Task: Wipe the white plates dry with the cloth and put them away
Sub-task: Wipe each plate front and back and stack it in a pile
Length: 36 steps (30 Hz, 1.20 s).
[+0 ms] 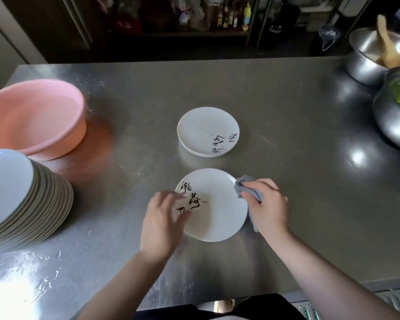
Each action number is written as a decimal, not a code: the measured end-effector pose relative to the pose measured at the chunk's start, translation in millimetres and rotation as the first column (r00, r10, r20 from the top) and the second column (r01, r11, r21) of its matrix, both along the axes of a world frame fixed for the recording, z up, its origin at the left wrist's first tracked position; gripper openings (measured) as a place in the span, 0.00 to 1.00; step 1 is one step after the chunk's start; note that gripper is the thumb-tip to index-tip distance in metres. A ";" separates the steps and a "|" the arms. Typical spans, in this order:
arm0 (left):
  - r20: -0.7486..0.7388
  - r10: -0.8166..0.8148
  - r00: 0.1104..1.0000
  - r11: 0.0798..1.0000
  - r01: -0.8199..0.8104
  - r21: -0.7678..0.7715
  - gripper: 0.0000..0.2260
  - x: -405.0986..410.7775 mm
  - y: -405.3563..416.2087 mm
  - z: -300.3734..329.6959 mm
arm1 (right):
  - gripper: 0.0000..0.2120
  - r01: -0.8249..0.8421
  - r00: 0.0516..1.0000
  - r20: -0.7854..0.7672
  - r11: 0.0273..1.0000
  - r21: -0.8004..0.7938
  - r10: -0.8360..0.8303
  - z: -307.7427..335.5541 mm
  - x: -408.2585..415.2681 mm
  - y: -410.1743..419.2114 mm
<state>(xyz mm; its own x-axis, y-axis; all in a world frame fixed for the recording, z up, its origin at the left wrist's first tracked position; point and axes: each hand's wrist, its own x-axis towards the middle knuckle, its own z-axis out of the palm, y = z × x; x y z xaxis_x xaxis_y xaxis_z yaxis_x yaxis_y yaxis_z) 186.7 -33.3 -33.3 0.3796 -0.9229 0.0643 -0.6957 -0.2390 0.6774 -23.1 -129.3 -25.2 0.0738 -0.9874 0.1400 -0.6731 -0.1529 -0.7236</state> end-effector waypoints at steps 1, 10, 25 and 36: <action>0.016 -0.122 0.992 0.990 0.123 -0.065 0.10 -8.4 6.5 -1.5 | 0.09 0.020 1.000 0.016 1.000 -0.010 -0.020 1.0 -1.1 4.0; -0.019 -0.436 0.900 0.899 0.435 -0.038 0.14 -27.8 12.9 -24.2 | 0.09 0.005 0.998 0.061 1.000 0.022 -0.006 -2.7 -12.4 30.9; 0.225 -0.232 0.946 0.870 0.305 -0.388 0.10 -21.0 -0.2 10.9 | 0.10 0.038 0.978 0.206 0.997 -0.060 -0.025 31.9 -17.0 31.6; -0.910 0.200 0.362 0.899 -0.436 0.024 0.12 -16.4 -17.0 89.8 | 0.14 -0.112 0.894 0.410 0.975 -0.190 0.182 102.1 10.6 22.0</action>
<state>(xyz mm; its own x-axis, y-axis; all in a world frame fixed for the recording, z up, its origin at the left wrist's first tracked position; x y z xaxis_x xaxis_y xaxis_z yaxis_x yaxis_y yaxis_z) 170.2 -50.3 56.5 0.5932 -0.7292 -0.3413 0.4103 -0.0910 0.9074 -12.5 -107.3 77.0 0.1155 -0.9325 0.3423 -0.2705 -0.3611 -0.8924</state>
